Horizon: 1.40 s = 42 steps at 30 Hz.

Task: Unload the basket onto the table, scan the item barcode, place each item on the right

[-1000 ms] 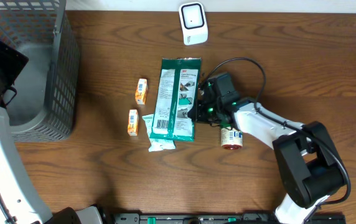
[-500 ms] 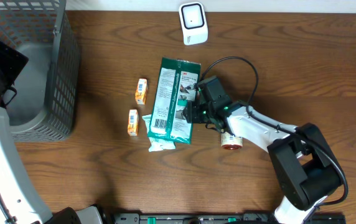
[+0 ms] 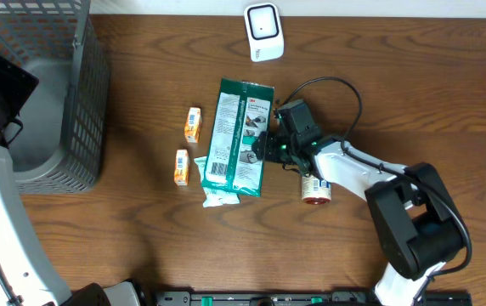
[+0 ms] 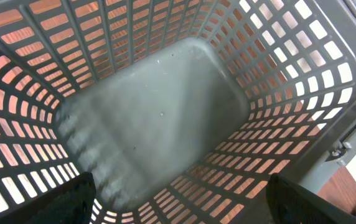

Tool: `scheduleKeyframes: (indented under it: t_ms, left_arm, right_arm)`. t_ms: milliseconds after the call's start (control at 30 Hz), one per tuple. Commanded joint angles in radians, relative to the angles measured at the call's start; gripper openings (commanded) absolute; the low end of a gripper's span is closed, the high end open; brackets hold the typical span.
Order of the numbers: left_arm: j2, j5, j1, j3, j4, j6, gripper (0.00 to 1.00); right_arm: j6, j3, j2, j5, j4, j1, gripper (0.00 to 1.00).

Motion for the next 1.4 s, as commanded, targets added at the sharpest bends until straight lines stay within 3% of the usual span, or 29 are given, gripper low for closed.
scheduleKeyframes:
  t_ms: [0,267,400,567,600,633,667,967,1367]
  left_arm:
    - [0.002,-0.005,0.003,0.003,0.000,0.006,0.88]
    - [0.002,-0.005,0.003,0.003,0.000,0.006,0.88]
    - [0.002,-0.005,0.003,0.003,0.000,0.006,0.88]
    - [0.002,-0.005,0.003,0.003,0.000,0.006,0.88]
    - [0.002,-0.005,0.003,0.003,0.000,0.006,0.88]
    - [0.002,-0.005,0.003,0.003,0.000,0.006,0.88]
    - [0.002,-0.005,0.003,0.003,0.000,0.006,0.88]
    - [0.002,-0.005,0.003,0.003,0.000,0.006,0.88]
    - [0.002,-0.005,0.003,0.003,0.000,0.006,0.88]
  right_arm:
    - [0.046,-0.007,0.069,-0.101,0.030,0.000,0.48]
    - [0.046,-0.007,0.097,-0.187,0.105,-0.001,0.38]
    - [0.045,-0.007,0.097,-0.217,0.144,-0.002,0.27]
    - [0.045,-0.007,0.097,-0.219,0.157,-0.002,0.27]
    - [0.045,-0.007,0.097,-0.219,0.162,-0.002,0.24]
    - [0.045,-0.007,0.097,-0.219,0.166,-0.003,0.04]
    - [0.045,-0.007,0.097,-0.220,0.172,-0.004,0.01]
    - [-0.053,-0.007,0.066,-0.498,0.148,-0.102,0.01]
    - [-0.187,-0.007,-0.095,-0.524,-0.060,-0.153,0.01]
